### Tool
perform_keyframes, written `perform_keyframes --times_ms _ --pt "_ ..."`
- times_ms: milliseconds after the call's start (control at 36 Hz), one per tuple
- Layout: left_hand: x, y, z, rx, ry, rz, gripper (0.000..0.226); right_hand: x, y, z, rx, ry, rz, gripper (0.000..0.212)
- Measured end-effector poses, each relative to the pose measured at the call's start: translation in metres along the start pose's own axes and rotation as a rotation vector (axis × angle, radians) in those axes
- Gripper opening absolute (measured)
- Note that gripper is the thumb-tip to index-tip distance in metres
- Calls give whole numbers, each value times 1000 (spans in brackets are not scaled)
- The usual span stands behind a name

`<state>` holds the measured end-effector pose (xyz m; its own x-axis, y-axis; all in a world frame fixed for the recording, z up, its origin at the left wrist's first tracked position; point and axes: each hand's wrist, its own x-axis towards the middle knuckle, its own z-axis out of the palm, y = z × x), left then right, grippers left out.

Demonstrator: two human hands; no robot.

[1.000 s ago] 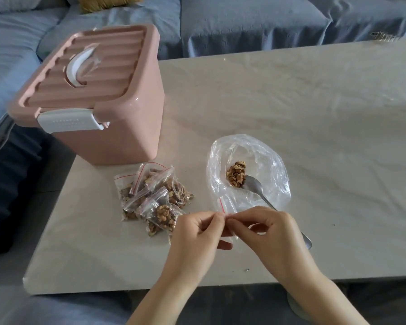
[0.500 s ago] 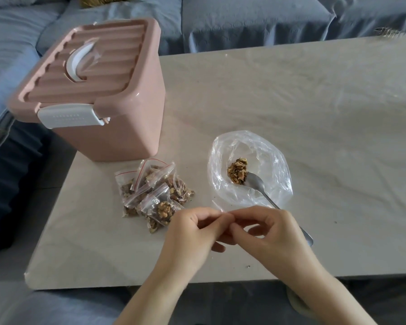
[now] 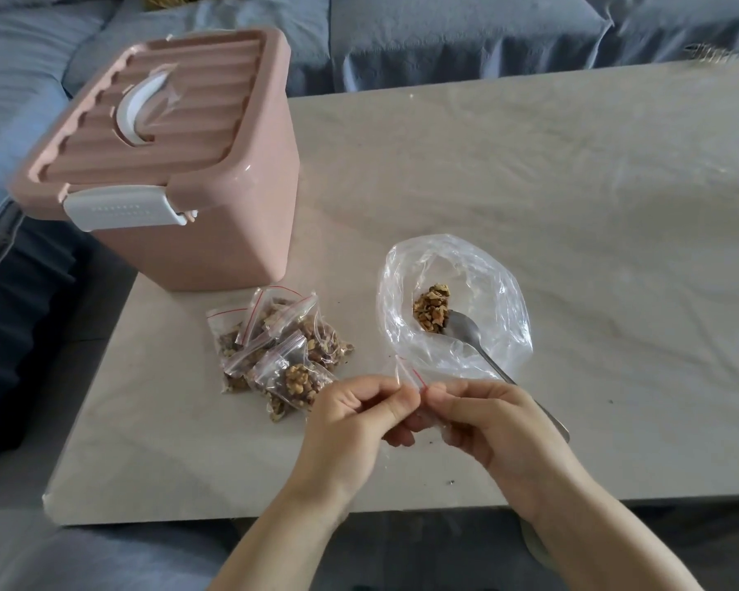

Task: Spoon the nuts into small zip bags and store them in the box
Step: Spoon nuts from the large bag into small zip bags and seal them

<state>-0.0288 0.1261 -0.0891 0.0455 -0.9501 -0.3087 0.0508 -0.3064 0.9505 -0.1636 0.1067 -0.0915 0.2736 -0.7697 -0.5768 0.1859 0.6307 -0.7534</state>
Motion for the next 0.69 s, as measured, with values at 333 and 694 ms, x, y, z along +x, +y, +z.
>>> perform_keyframes --times_ms 333,694 --pt "-2 -8 -3 848 246 218 28 4 11 1 -746 450 -674 33" --pt "14 -19 -13 1036 -79 608 97 1 -9 -2 -517 130 -462 37"
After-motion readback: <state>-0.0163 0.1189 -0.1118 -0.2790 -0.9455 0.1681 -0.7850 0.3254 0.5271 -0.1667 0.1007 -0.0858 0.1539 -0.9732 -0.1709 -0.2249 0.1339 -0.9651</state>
